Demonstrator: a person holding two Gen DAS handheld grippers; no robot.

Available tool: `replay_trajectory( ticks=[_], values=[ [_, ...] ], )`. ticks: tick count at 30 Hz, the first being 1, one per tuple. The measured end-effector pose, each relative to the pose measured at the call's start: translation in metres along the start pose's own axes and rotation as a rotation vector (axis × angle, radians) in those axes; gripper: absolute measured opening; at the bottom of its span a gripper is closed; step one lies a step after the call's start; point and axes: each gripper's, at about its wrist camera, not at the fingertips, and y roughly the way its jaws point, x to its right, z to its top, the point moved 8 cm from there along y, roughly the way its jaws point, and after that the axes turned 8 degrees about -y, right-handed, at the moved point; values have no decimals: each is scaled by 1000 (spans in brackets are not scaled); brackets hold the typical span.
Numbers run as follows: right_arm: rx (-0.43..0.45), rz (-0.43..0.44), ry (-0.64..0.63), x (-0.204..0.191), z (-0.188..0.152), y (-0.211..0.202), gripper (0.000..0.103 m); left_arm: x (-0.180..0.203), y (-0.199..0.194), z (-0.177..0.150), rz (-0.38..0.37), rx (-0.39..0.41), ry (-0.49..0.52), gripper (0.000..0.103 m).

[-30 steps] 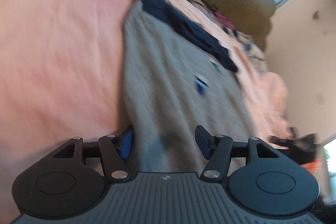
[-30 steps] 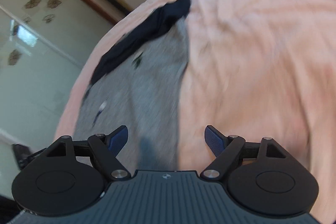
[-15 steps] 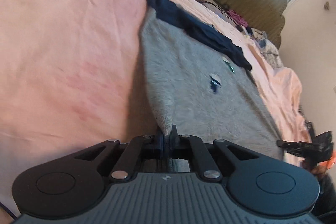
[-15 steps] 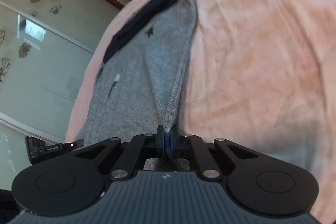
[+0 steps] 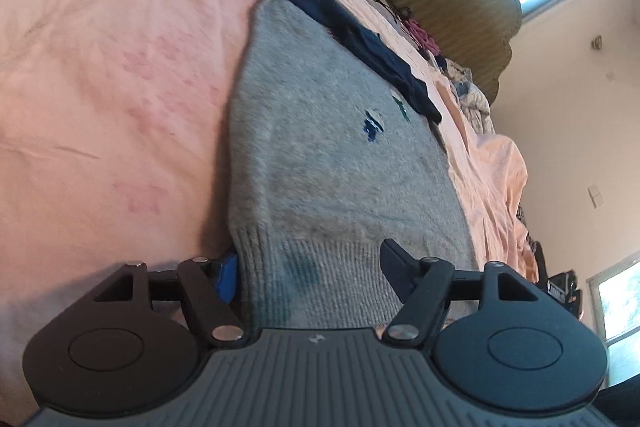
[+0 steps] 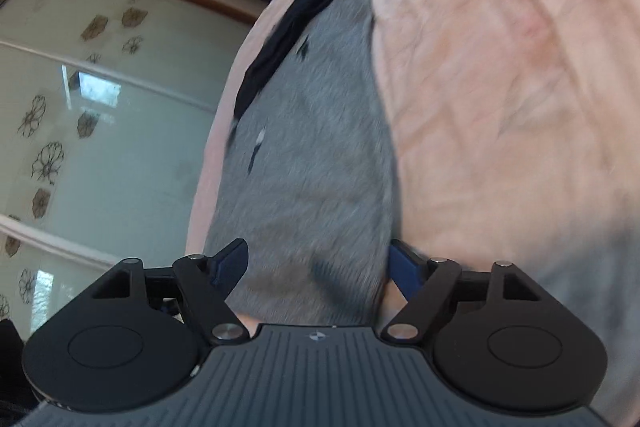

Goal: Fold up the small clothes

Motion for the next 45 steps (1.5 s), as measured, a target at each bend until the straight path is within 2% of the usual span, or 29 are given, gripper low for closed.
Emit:
replay_trajectory(
  ticks=[1,2,3,4,6,9,11,12,14,16,17,19,20,21,22,23,24,26,28,30,32,33,34,36,38,40,42,44,45],
  values=[
    [-12,2,-14,-5,-4,5,71,3,3,-2,3,-5,13,68],
    [-32,3,-23,-8,-7,11,57,5,5,-3,21,-6,29,62],
    [-70,-11,-36,-10,-13,17,24,6,8,-6,43,-34,49,24],
    [-114,-42,-51,-9,-20,22,12,3,12,-10,67,-81,50,4],
    [-137,-52,-105,-13,-27,21,11,-3,8,-13,88,-92,51,4],
    [-110,-110,-145,-16,-22,-4,10,-4,-10,-12,124,-60,91,4],
    [-124,-175,-158,-8,-24,-17,9,-16,-8,-15,126,-81,73,4],
    [-124,-174,-128,1,-26,-18,6,-18,-9,-14,111,-77,58,4],
    [-105,-128,-85,7,-26,-17,7,-16,-8,-12,108,-69,51,5],
    [-80,-102,-56,10,-23,-15,8,-16,-10,-13,80,-69,19,13],
    [-70,-86,-41,9,-23,-16,17,-19,-10,-13,57,-77,-13,15],
    [-42,-31,-35,4,-22,-19,42,-21,-13,-11,-3,-84,-77,37],
    [-21,-6,-39,-1,-21,-22,67,-19,-12,-10,-23,-81,-90,44],
    [0,6,-49,-5,-18,-27,83,-15,-11,-9,-36,-73,-89,58],
    [14,7,-59,-9,-16,-27,90,-11,-8,-7,-44,-65,-82,70],
    [22,-3,-64,-11,-12,-26,96,-7,-5,-6,-46,-56,-74,73],
    [25,-11,-62,-12,-9,-23,96,-3,-1,-3,-30,-40,-59,74],
    [27,-32,-51,-9,-1,-18,96,8,7,5,56,-10,-11,74],
    [57,-109,-62,-7,9,-18,91,25,8,12,188,25,138,74],
    [69,-292,-164,-9,24,-18,90,40,-5,27,419,172,337,74],
    [137,-576,-317,-15,43,-28,92,55,-24,49,583,356,451,74],
    [179,-678,-403,-24,52,-31,92,64,-31,62,616,455,460,74],
    [230,-724,-469,-36,61,-31,93,75,-35,74,603,546,447,74],
    [352,-683,-537,-61,84,-20,103,102,-22,93,495,651,432,76],
    [422,-578,-550,-77,110,11,103,125,18,113,446,647,430,77],
    [399,-510,-519,-80,143,62,103,141,75,127,411,565,465,77],
    [362,-489,-508,-75,173,117,103,141,131,136,474,490,483,77],
    [310,-552,-482,-60,197,167,103,127,181,136,567,361,507,77],
    [279,-604,-483,-52,200,186,103,114,196,133,621,323,494,77]
  ],
)
